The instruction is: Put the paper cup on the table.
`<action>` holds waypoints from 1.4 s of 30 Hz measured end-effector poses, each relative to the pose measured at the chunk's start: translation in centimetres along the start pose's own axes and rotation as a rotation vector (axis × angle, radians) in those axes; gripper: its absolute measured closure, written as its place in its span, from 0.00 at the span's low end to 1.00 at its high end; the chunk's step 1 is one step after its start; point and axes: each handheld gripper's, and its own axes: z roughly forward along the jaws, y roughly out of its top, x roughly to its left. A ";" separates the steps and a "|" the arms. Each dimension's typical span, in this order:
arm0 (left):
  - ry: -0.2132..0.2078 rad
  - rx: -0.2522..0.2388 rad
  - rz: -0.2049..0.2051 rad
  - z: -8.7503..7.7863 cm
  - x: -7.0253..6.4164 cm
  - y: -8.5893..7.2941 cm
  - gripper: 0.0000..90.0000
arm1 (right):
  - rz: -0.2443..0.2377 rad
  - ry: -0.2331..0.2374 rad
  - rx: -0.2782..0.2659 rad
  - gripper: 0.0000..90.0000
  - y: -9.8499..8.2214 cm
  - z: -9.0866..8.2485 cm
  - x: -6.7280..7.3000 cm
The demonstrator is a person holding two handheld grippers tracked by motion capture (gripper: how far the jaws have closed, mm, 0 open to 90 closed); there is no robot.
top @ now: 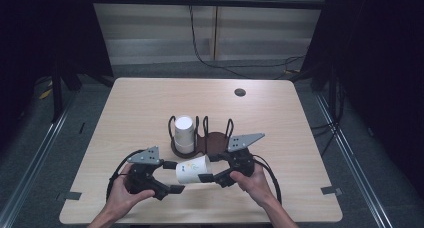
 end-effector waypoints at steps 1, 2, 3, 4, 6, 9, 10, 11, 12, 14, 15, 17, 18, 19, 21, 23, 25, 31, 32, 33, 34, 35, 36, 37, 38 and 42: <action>-0.008 0.003 -0.002 -0.1 0.1 -0.1 0.20 | 0.001 -0.003 0.002 0.30 0.0 0.0 0.0; -0.007 0.004 -0.001 -0.1 0.2 -0.1 0.22 | 0.001 -0.010 0.008 0.30 0.0 -0.1 0.0; 0.003 0.003 -0.001 -0.2 0.2 -0.1 0.23 | 0.001 -0.011 0.014 0.30 0.0 -0.1 0.0; 0.011 0.003 -0.004 -0.2 0.3 -0.2 0.21 | 0.000 -0.016 0.020 0.30 0.0 -0.1 0.0; 0.031 0.004 -0.012 -0.4 0.6 -0.3 0.18 | 0.001 -0.028 0.027 0.30 0.0 -0.2 0.0; 0.034 0.016 -0.029 -0.5 0.8 -0.4 0.18 | 0.002 -0.042 0.031 0.30 0.0 -0.4 -0.1; 0.034 0.015 -0.030 -0.5 0.9 -0.5 0.18 | 0.005 -0.050 0.035 0.30 0.0 -0.6 -0.2; 0.036 0.015 -0.028 -0.6 1.0 -0.6 0.18 | 0.004 -0.058 0.036 0.30 0.0 -0.6 -0.2; 0.042 0.013 -0.030 -0.6 1.0 -0.6 0.18 | 0.005 -0.063 0.038 0.30 0.0 -0.7 -0.2; 0.042 0.007 -0.034 -0.6 1.1 -0.7 0.18 | 0.004 -0.070 0.038 0.30 0.0 -0.9 -0.2; 0.044 0.001 -0.036 -0.7 1.1 -0.7 0.18 | 0.006 -0.075 0.040 0.30 0.0 -0.9 -0.2; 0.052 -0.001 -0.035 -0.8 1.1 -0.6 0.18 | 0.014 -0.079 0.041 0.30 0.0 -1.1 -0.3; 0.054 0.001 -0.029 -0.9 1.1 -0.6 0.18 | 0.012 -0.083 0.045 0.30 0.1 -1.2 -0.3; 0.055 -0.003 -0.028 -1.0 1.0 -0.5 0.18 | 0.010 -0.092 0.048 0.30 0.1 -1.3 -0.3; 0.061 -0.007 -0.023 -1.2 1.0 -0.3 0.18 | 0.020 -0.098 0.046 0.30 0.1 -1.6 -0.5; 0.070 0.026 -0.019 -1.3 1.0 -0.3 0.18 | 0.022 -0.108 0.044 0.30 0.1 -1.8 -0.6; 0.078 0.047 -0.016 -1.5 1.1 -0.6 0.18 | 0.025 -0.111 0.043 0.30 0.1 -2.0 -0.7; 0.088 0.047 -0.034 -1.8 1.3 -1.5 0.18 | 0.024 -0.137 0.091 0.30 -0.2 -2.6 -0.8; 0.096 0.036 -0.033 -2.0 1.2 -1.6 0.18 | 0.026 -0.140 0.091 0.30 -0.3 -2.7 -0.9; 0.110 0.034 -0.030 -2.2 1.2 -1.5 0.18 | 0.031 -0.141 0.091 0.30 -0.5 -2.8 -0.9; 0.108 0.026 -0.034 -2.3 1.2 -1.6 0.18 | 0.034 -0.146 0.093 0.30 -0.7 -2.9 -0.9; 0.102 0.030 -0.035 -2.4 1.2 -1.6 0.18 | 0.043 -0.147 0.094 0.30 -0.9 -3.0 -1.1; 0.107 0.040 -0.040 -2.4 1.2 -1.6 0.18 | 0.050 -0.154 0.103 0.30 -1.1 -3.0 -1.2; 0.112 0.043 -0.041 -2.3 1.2 -1.7 0.18 | 0.052 -0.161 0.112 0.30 -1.2 -3.1 -1.3; 0.113 0.040 -0.040 -2.3 1.1 -1.7 0.18 | 0.056 -0.163 0.112 0.30 -1.2 -3.2 -1.4; 0.102 0.069 -0.031 -2.1 0.9 -1.8 0.18 | 0.072 -0.191 0.123 0.30 -1.1 -4.1 -1.5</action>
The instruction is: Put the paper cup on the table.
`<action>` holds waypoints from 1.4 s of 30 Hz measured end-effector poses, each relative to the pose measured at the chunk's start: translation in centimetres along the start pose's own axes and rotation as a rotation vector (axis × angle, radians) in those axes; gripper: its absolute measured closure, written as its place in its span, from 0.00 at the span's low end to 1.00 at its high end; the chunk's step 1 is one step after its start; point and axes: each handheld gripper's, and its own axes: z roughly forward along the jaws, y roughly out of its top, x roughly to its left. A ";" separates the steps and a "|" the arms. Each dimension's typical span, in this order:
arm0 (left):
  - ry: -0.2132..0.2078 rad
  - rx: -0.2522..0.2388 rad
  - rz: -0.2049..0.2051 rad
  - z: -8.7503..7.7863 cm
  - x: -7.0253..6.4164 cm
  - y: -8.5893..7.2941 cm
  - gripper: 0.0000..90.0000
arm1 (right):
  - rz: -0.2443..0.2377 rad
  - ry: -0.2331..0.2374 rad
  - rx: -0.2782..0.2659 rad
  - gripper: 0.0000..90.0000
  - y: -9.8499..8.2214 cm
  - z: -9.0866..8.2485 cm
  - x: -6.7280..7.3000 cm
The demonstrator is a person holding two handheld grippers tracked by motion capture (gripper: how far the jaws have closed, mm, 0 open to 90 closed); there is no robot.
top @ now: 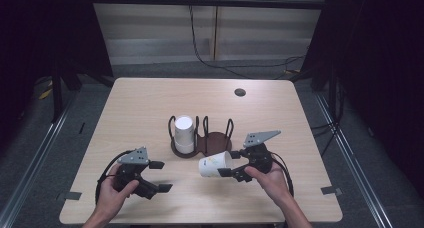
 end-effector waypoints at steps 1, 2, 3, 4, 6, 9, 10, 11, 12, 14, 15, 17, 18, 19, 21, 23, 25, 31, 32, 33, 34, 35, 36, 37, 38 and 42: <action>-0.006 0.004 0.003 0.0 0.0 0.0 0.18 | 0.000 -0.002 0.001 0.30 0.0 -0.2 -0.1; -0.011 0.000 0.004 0.1 0.0 -0.1 0.18 | 0.000 -0.008 0.004 0.30 -0.1 -0.4 -0.2; -0.010 -0.001 0.008 0.0 0.0 -0.1 0.18 | 0.004 -0.014 0.006 0.30 -0.2 -0.6 -0.2; -0.011 -0.003 0.008 0.0 0.0 -0.1 0.18 | 0.005 -0.022 0.008 0.30 -0.2 -0.8 -0.3; -0.026 -0.026 0.003 -0.3 0.0 -0.1 0.18 | 0.011 -0.030 0.010 0.30 -0.3 -1.2 -0.5; -0.008 -0.038 -0.003 -0.5 0.2 -0.2 0.18 | 0.008 -0.042 0.021 0.30 -0.4 -1.6 -0.8; -0.008 -0.040 -0.006 -0.6 0.3 -0.2 0.18 | 0.011 -0.044 0.027 0.30 -0.4 -1.8 -0.9; -0.009 -0.035 -0.006 -0.6 0.3 -0.2 0.18 | 0.010 -0.054 0.035 0.30 -0.4 -1.9 -1.1; -0.003 -0.035 -0.005 -0.6 0.3 -0.3 0.18 | 0.011 -0.056 0.045 0.30 -0.4 -2.0 -1.2; -0.004 -0.035 -0.004 -0.6 0.3 -0.3 0.18 | 0.013 -0.070 0.057 0.30 -0.3 -2.3 -1.5; -0.002 -0.034 -0.004 -0.6 0.3 -0.3 0.18 | 0.016 -0.080 0.065 0.30 -0.3 -2.5 -1.7; -0.005 -0.032 -0.004 -0.5 0.3 -0.4 0.18 | 0.022 -0.088 0.067 0.30 -0.3 -2.9 -2.0; -0.002 -0.023 -0.001 -0.4 0.4 -0.4 0.18 | 0.020 -0.093 0.071 0.30 -0.2 -3.0 -2.1; 0.000 -0.016 -0.004 -0.4 0.4 -0.4 0.18 | 0.023 -0.099 0.074 0.30 -0.3 -3.1 -2.2; -0.002 -0.015 -0.005 -0.3 0.4 -0.5 0.18 | 0.032 -0.104 0.085 0.30 -0.4 -3.4 -2.4; -0.003 -0.007 -0.010 -0.2 0.5 -0.6 0.18 | 0.033 -0.113 0.089 0.30 -0.5 -3.5 -2.6; 0.006 0.003 -0.008 -0.2 0.6 -0.6 0.18 | 0.039 -0.120 0.094 0.30 -0.6 -3.7 -2.8; 0.011 0.000 -0.020 -0.3 0.9 -0.7 0.18 | 0.042 -0.156 0.128 0.30 -0.6 -4.4 -3.7; 0.012 -0.002 -0.023 -0.3 0.9 -0.7 0.18 | 0.048 -0.159 0.130 0.30 -0.5 -4.6 -3.8; 0.011 -0.002 -0.023 -0.3 0.9 -0.7 0.18 | 0.049 -0.165 0.131 0.30 -0.4 -4.7 -3.9; 0.010 -0.002 -0.022 -0.3 1.0 -0.7 0.18 | 0.048 -0.170 0.136 0.30 -0.3 -4.8 -4.1; 0.011 -0.002 -0.022 -0.3 1.0 -0.7 0.18 | 0.054 -0.177 0.137 0.30 -0.3 -5.0 -4.3; 0.012 -0.002 -0.022 -0.3 1.0 -0.7 0.18 | 0.059 -0.179 0.139 0.30 -0.3 -5.0 -4.4; 0.010 -0.003 -0.022 -0.3 1.0 -0.7 0.18 | 0.058 -0.191 0.148 0.30 -0.2 -5.1 -4.6; 0.010 0.001 -0.018 -0.4 1.0 -0.7 0.18 | 0.065 -0.200 0.152 0.30 -0.2 -5.2 -4.8; 0.012 -0.003 -0.021 -0.4 1.0 -0.7 0.18 | 0.069 -0.228 0.173 0.30 -0.1 -5.5 -5.2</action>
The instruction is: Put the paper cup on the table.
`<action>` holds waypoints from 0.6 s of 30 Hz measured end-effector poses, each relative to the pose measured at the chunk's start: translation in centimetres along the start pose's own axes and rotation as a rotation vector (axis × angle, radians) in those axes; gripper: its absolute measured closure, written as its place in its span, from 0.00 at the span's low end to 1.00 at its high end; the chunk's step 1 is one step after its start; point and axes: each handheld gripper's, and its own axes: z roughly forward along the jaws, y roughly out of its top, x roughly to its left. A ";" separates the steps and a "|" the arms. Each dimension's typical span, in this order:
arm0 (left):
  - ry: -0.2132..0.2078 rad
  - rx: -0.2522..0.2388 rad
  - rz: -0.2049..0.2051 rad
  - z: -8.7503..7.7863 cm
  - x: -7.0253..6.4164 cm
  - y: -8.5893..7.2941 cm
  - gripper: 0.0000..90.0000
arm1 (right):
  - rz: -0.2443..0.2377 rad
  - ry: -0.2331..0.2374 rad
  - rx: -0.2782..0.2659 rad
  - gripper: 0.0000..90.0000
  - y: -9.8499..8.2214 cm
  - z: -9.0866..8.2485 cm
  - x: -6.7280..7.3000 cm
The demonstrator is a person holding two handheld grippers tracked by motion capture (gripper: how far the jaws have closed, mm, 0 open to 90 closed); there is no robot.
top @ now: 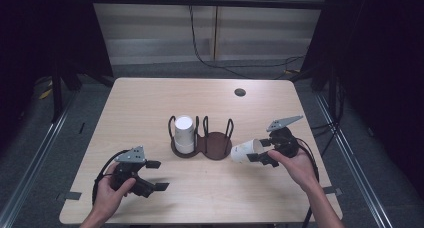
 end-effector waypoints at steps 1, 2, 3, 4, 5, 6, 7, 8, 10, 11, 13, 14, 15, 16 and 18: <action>0.000 0.001 0.001 0.0 0.0 0.0 0.18 | 0.001 -0.004 0.005 0.30 0.1 -0.1 -0.2; -0.001 0.001 0.001 0.0 0.0 0.0 0.18 | 0.003 -0.011 0.010 0.30 0.1 -0.1 -0.3; 0.001 0.004 0.003 0.0 0.0 0.0 0.18 | 0.003 -0.032 0.027 0.30 0.4 -0.3 -0.5; 0.001 0.005 0.003 0.0 0.0 0.0 0.18 | 0.005 -0.036 0.031 0.30 0.4 -0.3 -0.6; 0.002 0.005 0.003 0.0 0.0 0.0 0.18 | 0.007 -0.038 0.035 0.30 0.6 -0.4 -0.7; 0.002 0.006 0.004 0.0 0.0 0.0 0.18 | 0.003 -0.041 0.035 0.30 0.7 -0.5 -0.8; 0.003 0.004 0.003 0.0 0.0 0.0 0.18 | 0.007 -0.049 0.038 0.30 0.8 -0.5 -0.9; -0.003 0.003 0.009 0.0 0.0 0.0 0.18 | 0.007 -0.055 0.045 0.30 1.0 -0.6 -1.1; -0.007 -0.004 0.012 -0.1 0.0 0.0 0.18 | 0.005 -0.068 0.057 0.30 1.2 -0.6 -1.3; -0.002 -0.005 0.010 -0.1 0.0 0.0 0.18 | 0.005 -0.080 0.070 0.30 1.3 -0.6 -1.4; -0.003 0.001 0.013 -0.1 0.0 0.0 0.18 | 0.008 -0.092 0.085 0.30 1.5 -0.5 -1.8; -0.002 0.000 0.012 0.0 0.0 -0.1 0.18 | 0.008 -0.097 0.096 0.29 1.6 -0.5 -2.0; -0.003 0.002 0.014 0.0 0.0 -0.1 0.18 | 0.015 -0.106 0.105 0.29 1.8 -0.5 -2.1; -0.004 0.003 0.015 0.0 0.0 -0.1 0.18 | 0.012 -0.111 0.114 0.29 1.9 -0.5 -2.3; -0.002 0.004 0.012 0.1 0.0 -0.1 0.18 | 0.018 -0.119 0.127 0.29 2.2 -0.5 -2.5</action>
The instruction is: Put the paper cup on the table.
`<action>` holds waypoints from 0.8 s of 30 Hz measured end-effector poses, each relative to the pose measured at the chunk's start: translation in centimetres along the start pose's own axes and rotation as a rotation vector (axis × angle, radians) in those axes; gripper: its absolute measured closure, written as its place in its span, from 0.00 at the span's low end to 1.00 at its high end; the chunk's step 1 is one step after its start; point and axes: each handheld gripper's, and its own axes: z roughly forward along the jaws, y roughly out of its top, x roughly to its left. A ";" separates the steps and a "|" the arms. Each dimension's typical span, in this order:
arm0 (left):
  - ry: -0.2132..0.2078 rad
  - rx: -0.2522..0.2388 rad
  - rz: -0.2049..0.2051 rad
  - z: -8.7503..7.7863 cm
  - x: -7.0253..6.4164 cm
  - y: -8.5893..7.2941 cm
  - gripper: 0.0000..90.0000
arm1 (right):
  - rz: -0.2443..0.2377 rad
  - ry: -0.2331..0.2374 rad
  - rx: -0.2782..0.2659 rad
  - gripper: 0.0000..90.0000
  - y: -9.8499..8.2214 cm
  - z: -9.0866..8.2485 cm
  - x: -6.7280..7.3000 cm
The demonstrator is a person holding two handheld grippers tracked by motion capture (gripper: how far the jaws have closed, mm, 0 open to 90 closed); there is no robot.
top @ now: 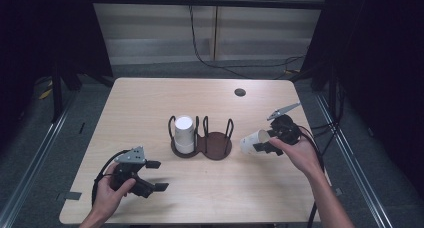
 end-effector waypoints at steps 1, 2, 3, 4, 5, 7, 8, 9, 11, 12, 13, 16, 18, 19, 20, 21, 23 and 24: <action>0.003 0.007 0.008 0.0 0.0 0.0 0.18 | 0.011 0.003 0.002 0.29 0.2 0.0 -0.1; 0.005 0.008 0.007 0.0 0.0 0.0 0.18 | 0.008 0.003 0.009 0.29 0.3 0.0 -0.2; 0.004 0.007 0.007 0.0 0.0 0.0 0.18 | 0.007 -0.003 0.022 0.29 0.5 0.0 -0.3; 0.004 0.007 0.008 0.0 0.0 0.0 0.18 | 0.004 -0.011 0.030 0.29 0.6 0.0 -0.4; 0.002 0.004 0.005 0.0 0.0 0.0 0.18 | 0.002 -0.013 0.039 0.29 0.8 0.1 -0.5; 0.003 0.004 0.005 0.0 0.0 0.0 0.18 | 0.002 -0.022 0.050 0.29 1.1 0.1 -0.5; 0.004 0.004 0.006 0.0 0.0 0.0 0.18 | -0.002 -0.026 0.060 0.29 1.3 0.1 -0.6; 0.003 0.004 0.006 -0.1 0.1 0.0 0.18 | -0.002 -0.032 0.064 0.29 1.4 0.2 -0.6; 0.003 0.007 0.005 -0.1 0.1 0.0 0.18 | -0.002 -0.034 0.076 0.29 1.7 0.4 -0.6; 0.004 0.008 0.005 -0.1 0.1 -0.1 0.18 | -0.003 -0.039 0.086 0.29 1.8 0.5 -0.6; 0.006 0.008 0.006 -0.1 0.1 -0.1 0.18 | -0.003 -0.044 0.097 0.29 1.9 0.6 -0.6; 0.006 0.009 0.008 -0.2 0.1 -0.1 0.18 | -0.008 -0.047 0.134 0.29 2.3 0.9 -0.7; 0.007 0.004 0.004 -0.1 0.0 -0.1 0.18 | -0.007 -0.053 0.146 0.29 2.5 0.9 -0.8; 0.008 0.011 0.009 -0.1 0.1 -0.1 0.18 | -0.009 -0.059 0.150 0.29 2.6 1.0 -0.8; 0.006 0.011 0.009 -0.1 0.0 -0.1 0.18 | 0.000 -0.068 0.156 0.29 2.7 1.0 -0.9; 0.005 0.012 0.011 -0.1 0.0 -0.1 0.18 | -0.004 -0.069 0.174 0.29 2.8 1.1 -0.9; 0.007 0.014 0.011 -0.1 0.0 -0.1 0.18 | -0.011 -0.077 0.203 0.29 2.9 1.4 -1.0; 0.006 0.015 0.012 -0.1 0.0 -0.1 0.18 | -0.013 -0.082 0.216 0.29 3.0 1.5 -1.0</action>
